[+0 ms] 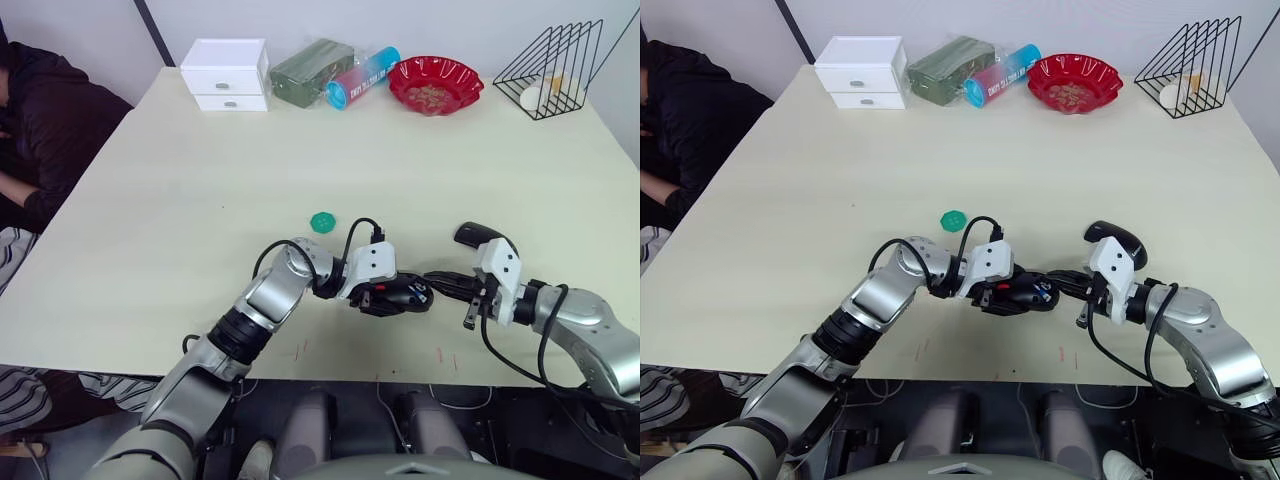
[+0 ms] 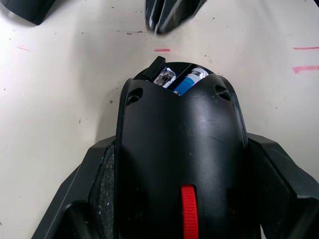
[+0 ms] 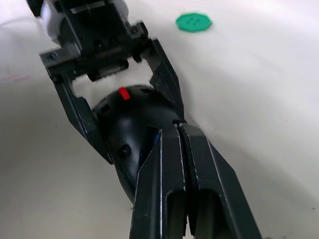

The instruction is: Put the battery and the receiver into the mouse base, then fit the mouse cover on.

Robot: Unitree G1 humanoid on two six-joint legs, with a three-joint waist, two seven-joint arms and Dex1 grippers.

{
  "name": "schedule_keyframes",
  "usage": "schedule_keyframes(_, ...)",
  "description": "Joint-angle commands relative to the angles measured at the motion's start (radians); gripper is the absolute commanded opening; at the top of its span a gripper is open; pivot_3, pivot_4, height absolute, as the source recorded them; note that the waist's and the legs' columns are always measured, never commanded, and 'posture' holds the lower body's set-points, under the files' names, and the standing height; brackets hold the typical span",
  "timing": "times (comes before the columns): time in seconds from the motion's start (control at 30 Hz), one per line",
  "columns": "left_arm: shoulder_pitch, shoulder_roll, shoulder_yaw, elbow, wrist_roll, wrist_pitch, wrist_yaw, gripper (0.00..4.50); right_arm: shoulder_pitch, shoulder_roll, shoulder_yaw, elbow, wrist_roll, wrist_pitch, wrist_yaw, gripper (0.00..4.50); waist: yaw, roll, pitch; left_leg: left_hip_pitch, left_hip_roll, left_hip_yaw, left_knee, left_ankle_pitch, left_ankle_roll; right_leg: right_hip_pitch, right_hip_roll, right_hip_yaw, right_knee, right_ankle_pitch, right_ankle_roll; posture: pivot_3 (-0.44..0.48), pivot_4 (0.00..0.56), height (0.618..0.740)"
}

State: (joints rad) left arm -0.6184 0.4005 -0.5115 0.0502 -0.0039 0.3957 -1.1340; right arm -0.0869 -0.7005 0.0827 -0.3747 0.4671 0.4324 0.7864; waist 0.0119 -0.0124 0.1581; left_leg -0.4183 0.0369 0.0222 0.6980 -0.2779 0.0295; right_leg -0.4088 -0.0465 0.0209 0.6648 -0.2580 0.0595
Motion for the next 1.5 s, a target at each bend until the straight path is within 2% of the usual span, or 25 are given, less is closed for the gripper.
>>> schedule_keyframes(0.03,0.011,0.006,-0.002,-0.029,-0.006,0.002,-0.008,2.91,-0.013,0.010,-0.007,-0.014,-0.010,0.004,0.005,0.04,0.000,0.000,0.000,0.000,0.000,0.000,0.000,0.000,0.000,0.000,0.000,0.000,0.000,0.000,0.000,0.000,0.150,0.740)
schedule_keyframes(1.03,0.012,0.004,-0.003,-0.034,-0.007,0.008,-0.006,2.91,-0.023,0.075,0.014,0.006,-0.071,0.044,0.011,0.04,0.000,0.000,0.000,0.000,0.000,0.000,0.000,0.000,0.000,0.000,0.000,0.000,0.001,0.000,0.000,0.000,0.150,0.740)
schedule_keyframes(1.5,0.011,0.001,-0.002,-0.033,-0.007,0.009,-0.004,2.91,-0.006,0.089,0.047,0.035,-0.086,0.143,-0.011,0.04,-0.001,0.000,0.000,0.002,0.000,0.000,0.000,0.000,0.000,0.002,0.000,0.000,0.001,0.000,0.000,0.000,0.150,0.740)
